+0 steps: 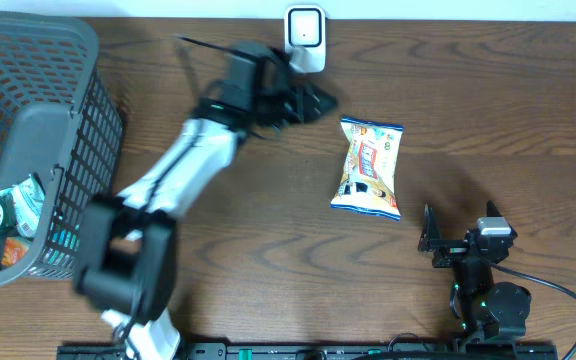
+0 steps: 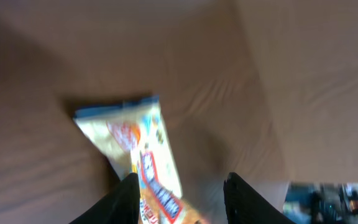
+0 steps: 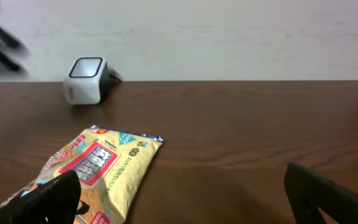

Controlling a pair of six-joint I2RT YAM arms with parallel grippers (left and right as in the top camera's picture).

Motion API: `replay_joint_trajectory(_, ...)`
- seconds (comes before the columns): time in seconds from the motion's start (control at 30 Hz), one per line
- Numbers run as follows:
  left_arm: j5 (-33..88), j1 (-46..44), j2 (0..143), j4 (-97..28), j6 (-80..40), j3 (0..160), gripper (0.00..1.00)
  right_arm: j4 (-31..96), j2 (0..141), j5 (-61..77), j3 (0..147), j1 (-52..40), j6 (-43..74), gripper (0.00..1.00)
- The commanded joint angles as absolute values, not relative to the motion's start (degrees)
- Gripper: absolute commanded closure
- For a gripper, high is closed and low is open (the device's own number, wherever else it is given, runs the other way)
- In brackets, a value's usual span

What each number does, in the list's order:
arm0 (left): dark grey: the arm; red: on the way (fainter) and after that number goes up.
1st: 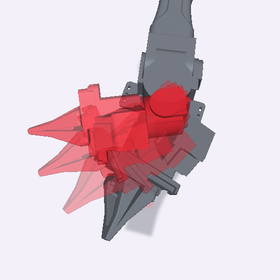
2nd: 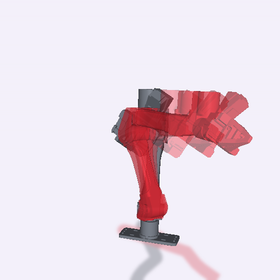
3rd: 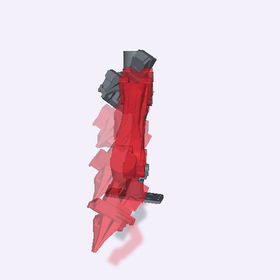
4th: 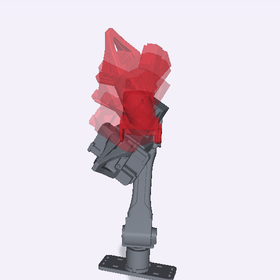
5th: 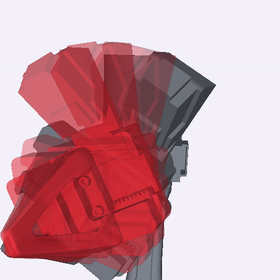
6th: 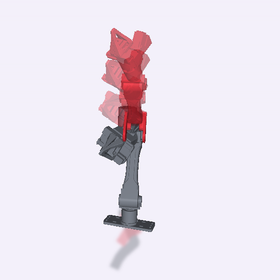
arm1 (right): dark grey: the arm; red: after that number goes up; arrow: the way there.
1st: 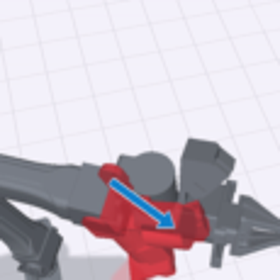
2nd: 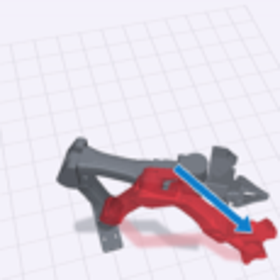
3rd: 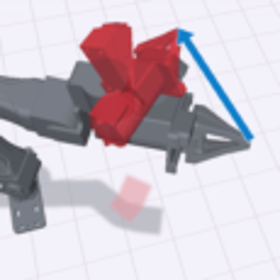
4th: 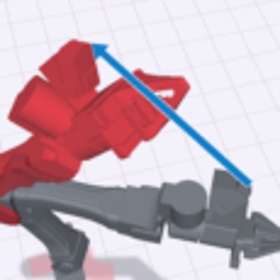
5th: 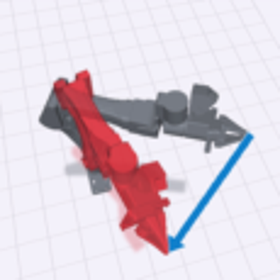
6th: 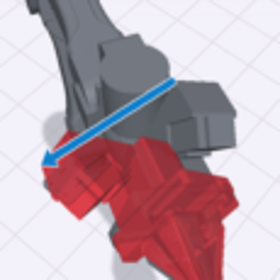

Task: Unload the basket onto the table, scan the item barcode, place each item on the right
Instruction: 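Release the wipes pack and return the left gripper to the basket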

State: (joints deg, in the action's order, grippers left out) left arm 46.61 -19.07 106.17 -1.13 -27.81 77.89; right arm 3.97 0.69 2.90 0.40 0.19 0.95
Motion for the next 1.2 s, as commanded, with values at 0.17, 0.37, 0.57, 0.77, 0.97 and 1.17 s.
replay_joint_trajectory(0.17,47.94,-5.43,85.65,-1.21,-28.58,79.48,0.53,4.21,0.38,2.5,0.32,-0.47,0.78,0.01)
replay_joint_trajectory(0.37,45.3,8.54,75.48,-1.72,-28.62,79.48,0.51,4.21,0.38,2.5,0.32,-0.47,0.78,0.01)
replay_joint_trajectory(0.57,40.95,25.43,71.22,-12.03,-28.53,79.48,0.4,4.19,0.38,2.5,0.32,-0.47,0.78,0.01)
replay_joint_trajectory(0.77,19.94,38.68,72.6,-30.41,-27.75,79.35,0.4,4.21,0.38,2.5,0.32,-0.47,0.78,0.01)
replay_joint_trajectory(0.97,-2.55,40.75,75.7,-39.51,-27.73,77.89,0.4,4.21,0.38,2.5,0.32,-0.47,0.78,0.01)
replay_joint_trajectory(1.17,-5.23,40.69,80.99,-41.67,-23.09,76.75,0.4,4.21,0.38,2.5,0.32,-0.47,0.78,0.01)
